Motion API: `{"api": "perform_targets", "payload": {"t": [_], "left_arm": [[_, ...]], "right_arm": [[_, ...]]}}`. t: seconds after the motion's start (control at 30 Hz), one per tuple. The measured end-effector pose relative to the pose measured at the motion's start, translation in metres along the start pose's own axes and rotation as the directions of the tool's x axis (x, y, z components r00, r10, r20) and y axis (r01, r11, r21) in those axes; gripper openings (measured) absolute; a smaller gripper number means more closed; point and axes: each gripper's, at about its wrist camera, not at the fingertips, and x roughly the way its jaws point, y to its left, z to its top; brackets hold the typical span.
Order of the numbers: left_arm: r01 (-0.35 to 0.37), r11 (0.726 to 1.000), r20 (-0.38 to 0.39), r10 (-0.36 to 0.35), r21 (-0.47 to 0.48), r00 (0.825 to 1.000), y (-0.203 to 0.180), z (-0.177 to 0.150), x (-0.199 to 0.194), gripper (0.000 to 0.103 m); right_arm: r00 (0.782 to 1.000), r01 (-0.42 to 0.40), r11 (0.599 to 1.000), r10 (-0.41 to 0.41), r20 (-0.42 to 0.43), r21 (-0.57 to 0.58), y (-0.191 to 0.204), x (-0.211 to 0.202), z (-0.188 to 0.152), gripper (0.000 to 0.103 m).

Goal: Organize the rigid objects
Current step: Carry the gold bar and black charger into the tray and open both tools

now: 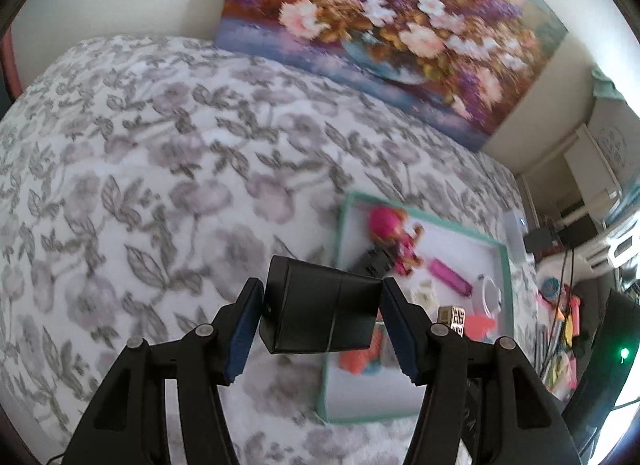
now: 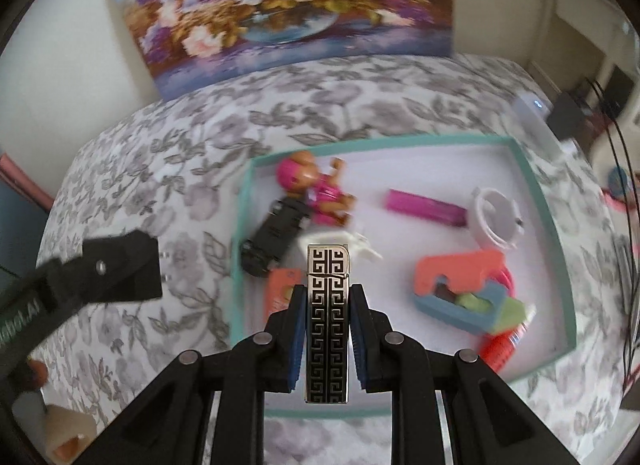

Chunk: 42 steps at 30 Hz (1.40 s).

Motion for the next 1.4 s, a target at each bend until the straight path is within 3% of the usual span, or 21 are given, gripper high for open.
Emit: {"api": "perform_targets", "payload": {"t": [0.4, 0.6, 0.8, 1.07, 1.13, 1.4], "left_arm": [[0.066, 0.994, -0.115, -0.055, 0.093, 0.992, -0.046, -0.045, 0.035, 0.061], [0.114, 0.992, -0.155, -0.105, 0.048, 0.982, -0.045, -0.048, 0.050, 0.060], [0.104, 0.994, -0.168, -0.095, 0.041, 0.981, -0.043, -0.051, 0.055, 0.061], [0.044, 0.997, -0.148, -0.035, 0.058, 0.988, -0.036, -0.053, 0.047, 0.062], [0.020, 0.998, -0.134, -0.011, 0.067, 0.991, -0.035, -0.053, 0.043, 0.070], [-0.112, 0.991, -0.096, 0.118, 0.068, 0.988, -0.017, -0.054, 0.035, 0.077]], "right_arm": [[0.998, 0.023, 0.995, -0.017, -0.057, 0.100, -0.051, 0.015, -0.020, 0.022], [0.998, 0.022, 0.992, -0.014, -0.067, 0.124, -0.062, 0.020, -0.021, 0.022], [0.997, 0.024, 0.992, -0.015, -0.076, 0.127, -0.062, 0.021, -0.022, 0.023], [0.996, 0.044, 0.994, -0.036, -0.077, 0.105, -0.058, 0.019, -0.024, 0.025], [0.996, 0.050, 0.994, -0.043, -0.078, 0.095, -0.057, 0.018, -0.025, 0.025], [0.995, 0.074, 0.996, -0.070, -0.078, 0.056, -0.051, 0.015, -0.032, 0.026]]}}
